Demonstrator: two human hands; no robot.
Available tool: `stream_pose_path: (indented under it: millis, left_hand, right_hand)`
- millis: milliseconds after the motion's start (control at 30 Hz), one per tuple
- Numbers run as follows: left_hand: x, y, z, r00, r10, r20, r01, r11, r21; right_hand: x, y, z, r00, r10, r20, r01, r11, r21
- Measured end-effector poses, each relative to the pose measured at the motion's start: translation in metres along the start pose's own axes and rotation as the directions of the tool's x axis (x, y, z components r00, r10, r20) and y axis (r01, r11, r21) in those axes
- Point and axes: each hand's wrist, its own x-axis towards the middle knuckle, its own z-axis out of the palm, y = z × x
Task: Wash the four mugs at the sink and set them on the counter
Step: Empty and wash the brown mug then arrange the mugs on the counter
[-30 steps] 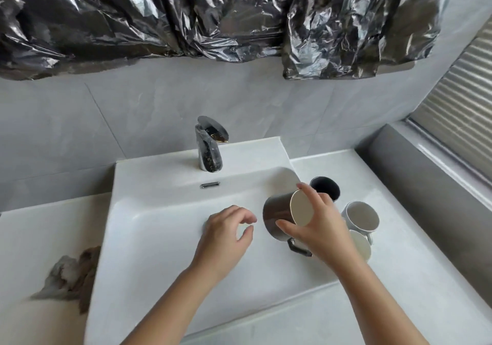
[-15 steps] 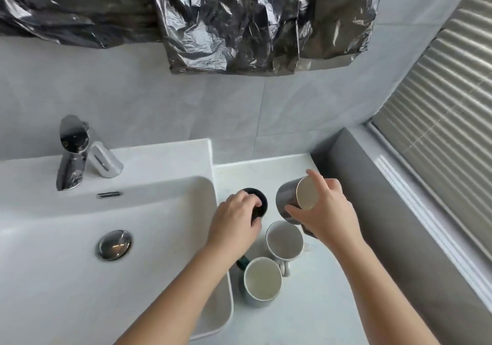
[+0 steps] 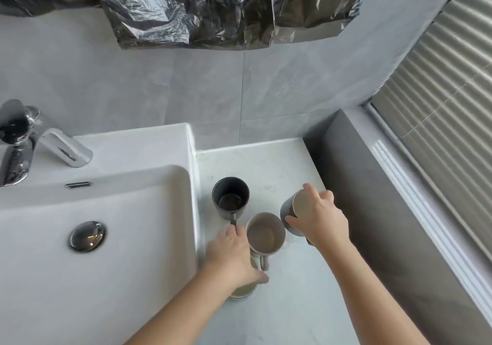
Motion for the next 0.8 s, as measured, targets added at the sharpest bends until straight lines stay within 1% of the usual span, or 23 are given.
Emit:
stream_pose_path:
  millis: [167, 233, 433, 533, 633, 700, 800]
  left_hand:
    - [-0.012, -0.002, 0.010, 0.990, 0.062, 0.127, -0.077, 0.991, 0.111]
    - [-0.015, -0.003, 0.013, 0.988, 0.069, 0.137, -0.088, 0.986, 0.140]
    - [-0.022, -0.002, 0.002, 0.992, 0.067, 0.105, -0.079, 0.991, 0.110]
    - [-0.033, 0.000, -0.023, 0.992, 0.093, 0.080, -0.102, 0.988, 0.116]
    - [-0.046, 0.005, -0.065, 0.991, 0.123, 0.047, -0.126, 0.991, 0.055]
    - [-0.049, 0.009, -0.094, 0.990, 0.139, -0.001, -0.139, 0.990, 0.022]
    - [-0.039, 0.014, -0.128, 0.984, 0.140, -0.114, -0.140, 0.990, 0.013]
  right_hand:
    - [0.001, 0.008, 0.013, 0.999, -0.023, 0.043, 0.024, 1.000, -0.015]
    - [0.001, 0.010, 0.016, 0.998, -0.028, 0.051, 0.029, 0.999, -0.019]
    - [0.000, 0.013, 0.017, 0.998, -0.036, 0.048, 0.037, 0.999, -0.022]
    - [0.002, 0.012, 0.011, 0.999, -0.032, 0.031, 0.032, 0.999, -0.026]
    - [0.008, 0.009, 0.001, 0.999, -0.045, 0.013, 0.045, 0.999, -0.023]
    - [0.012, 0.006, -0.006, 0.998, -0.061, 0.002, 0.061, 0.998, -0.015]
    - [0.021, 0.000, -0.015, 0.996, -0.082, -0.017, 0.082, 0.997, -0.008]
